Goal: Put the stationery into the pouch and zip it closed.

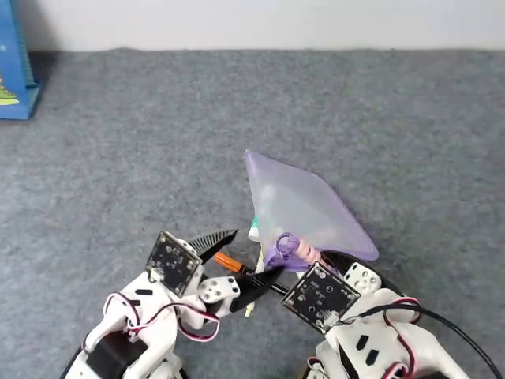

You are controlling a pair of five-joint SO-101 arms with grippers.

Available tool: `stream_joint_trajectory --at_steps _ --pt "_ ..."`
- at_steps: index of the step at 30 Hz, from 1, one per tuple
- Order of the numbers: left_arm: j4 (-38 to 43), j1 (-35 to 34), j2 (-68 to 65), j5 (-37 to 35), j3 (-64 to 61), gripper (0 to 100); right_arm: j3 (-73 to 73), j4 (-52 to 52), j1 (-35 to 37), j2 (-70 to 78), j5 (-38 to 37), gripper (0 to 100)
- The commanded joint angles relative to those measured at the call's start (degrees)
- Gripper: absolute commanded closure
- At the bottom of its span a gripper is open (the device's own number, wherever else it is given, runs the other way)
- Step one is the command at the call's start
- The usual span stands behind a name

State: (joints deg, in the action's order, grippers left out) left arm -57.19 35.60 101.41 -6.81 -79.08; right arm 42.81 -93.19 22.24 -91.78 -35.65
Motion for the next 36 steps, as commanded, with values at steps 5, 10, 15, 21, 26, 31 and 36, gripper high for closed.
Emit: stream_joint_trajectory --at_steps 5,10,15,21,26,31,36 --pt "1.9 -2.6 -0.2 0.3 -1.0 74 -0.3 -0.5 0.2 -0.3 0.7 98.9" --pt "2.5 -2.6 -0.2 1.8 -2.2 75 -0.3 -0.5 0.2 -0.3 0.7 98.9" --pt "7.0 -2.6 -0.2 2.4 -5.0 84 -0.3 -2.1 3.0 -0.3 0.8 98.9" --pt "9.1 -2.6 -0.1 8.1 -6.1 98 -0.4 -5.3 6.2 -0.3 0.8 98.9" --pt "8.8 -3.3 0.1 7.8 -6.2 99 -0.5 -7.3 3.8 -2.2 0.4 98.9" --pt "8.9 -10.2 0.2 7.6 -5.9 99 -0.2 -8.6 -5.8 -7.4 -4.5 98.9" --pt "8.7 -13.7 0.2 7.6 -5.9 99 -0.2 -9.2 -13.9 -10.3 -8.0 98.9"
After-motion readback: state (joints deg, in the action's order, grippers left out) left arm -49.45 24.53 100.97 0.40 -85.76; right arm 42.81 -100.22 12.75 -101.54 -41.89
